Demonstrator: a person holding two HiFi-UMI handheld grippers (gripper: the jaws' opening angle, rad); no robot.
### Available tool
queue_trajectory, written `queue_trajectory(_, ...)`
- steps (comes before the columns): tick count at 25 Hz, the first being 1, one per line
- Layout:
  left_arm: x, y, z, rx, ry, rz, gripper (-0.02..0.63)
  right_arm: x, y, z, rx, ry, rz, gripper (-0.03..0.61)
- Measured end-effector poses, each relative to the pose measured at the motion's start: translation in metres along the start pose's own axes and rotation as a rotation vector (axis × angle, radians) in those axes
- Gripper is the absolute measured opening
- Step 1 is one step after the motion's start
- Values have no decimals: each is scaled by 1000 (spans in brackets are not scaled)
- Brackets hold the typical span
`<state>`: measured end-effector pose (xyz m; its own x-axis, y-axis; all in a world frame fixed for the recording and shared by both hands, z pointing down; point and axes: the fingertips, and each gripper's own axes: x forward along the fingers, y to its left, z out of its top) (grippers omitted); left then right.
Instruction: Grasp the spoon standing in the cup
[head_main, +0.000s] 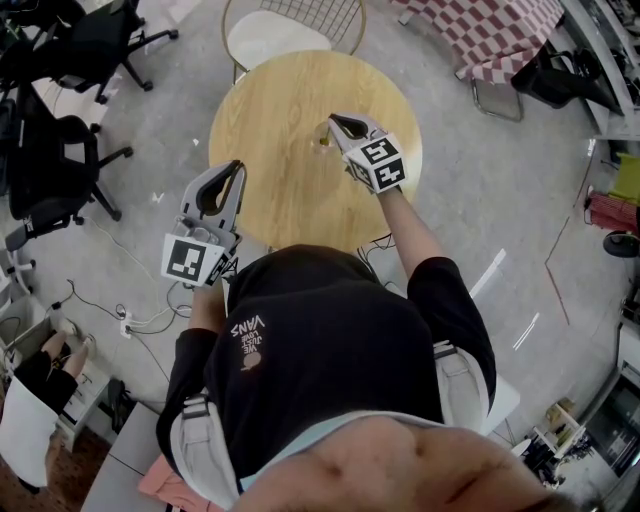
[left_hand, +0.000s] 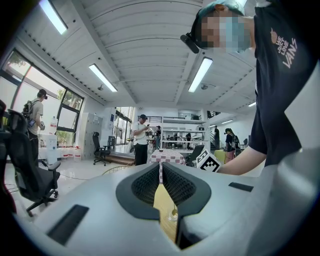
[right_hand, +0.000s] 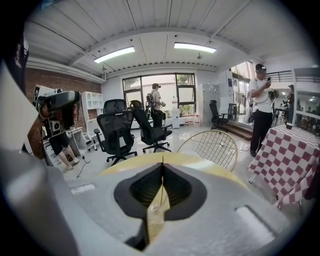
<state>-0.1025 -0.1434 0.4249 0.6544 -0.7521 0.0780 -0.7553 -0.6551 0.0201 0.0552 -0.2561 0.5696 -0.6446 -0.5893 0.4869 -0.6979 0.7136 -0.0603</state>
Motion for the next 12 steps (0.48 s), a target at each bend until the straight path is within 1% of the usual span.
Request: queue_trajectory(12,-7,-5,5,7,-10,-20,23,-17,0,11,8,-31,-46,2)
